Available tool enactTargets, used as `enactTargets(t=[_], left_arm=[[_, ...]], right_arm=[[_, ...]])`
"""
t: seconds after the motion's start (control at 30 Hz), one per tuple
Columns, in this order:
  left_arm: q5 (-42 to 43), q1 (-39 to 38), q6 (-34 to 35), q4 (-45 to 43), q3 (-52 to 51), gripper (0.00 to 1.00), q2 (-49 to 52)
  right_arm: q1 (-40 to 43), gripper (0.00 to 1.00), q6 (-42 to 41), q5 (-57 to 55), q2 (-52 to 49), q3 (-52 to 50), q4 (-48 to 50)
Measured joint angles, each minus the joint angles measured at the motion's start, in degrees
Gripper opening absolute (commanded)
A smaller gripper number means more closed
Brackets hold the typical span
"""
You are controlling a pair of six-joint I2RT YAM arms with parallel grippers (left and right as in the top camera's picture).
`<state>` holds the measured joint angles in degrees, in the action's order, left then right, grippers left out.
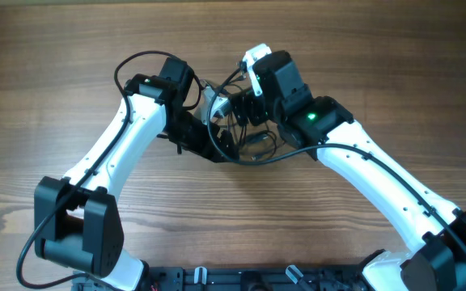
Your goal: Untangle cables
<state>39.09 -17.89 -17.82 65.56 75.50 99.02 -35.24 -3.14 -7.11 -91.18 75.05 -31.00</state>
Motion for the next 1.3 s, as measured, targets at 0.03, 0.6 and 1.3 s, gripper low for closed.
enactTargets(t=[0.03,0.6,1.3], left_arm=[[0.0,0.0,0.1,-0.1,0.0,0.83,0.0],[-1.2,-0.1,0.4,-0.8,0.0,0.91,0.0],[-34.6,7.3,30.2,-8.2,0.0,0.89,0.0]], right_arm=[[-0.2,1.00,0.0,-0.5,0.0,0.0,-3.4],[-1.3,1.00,-31.9,0.3,0.0,-14.3,-11.7],[-1.3,1.00,-59.6,8.6,-1.5,-20.5,2.8]])
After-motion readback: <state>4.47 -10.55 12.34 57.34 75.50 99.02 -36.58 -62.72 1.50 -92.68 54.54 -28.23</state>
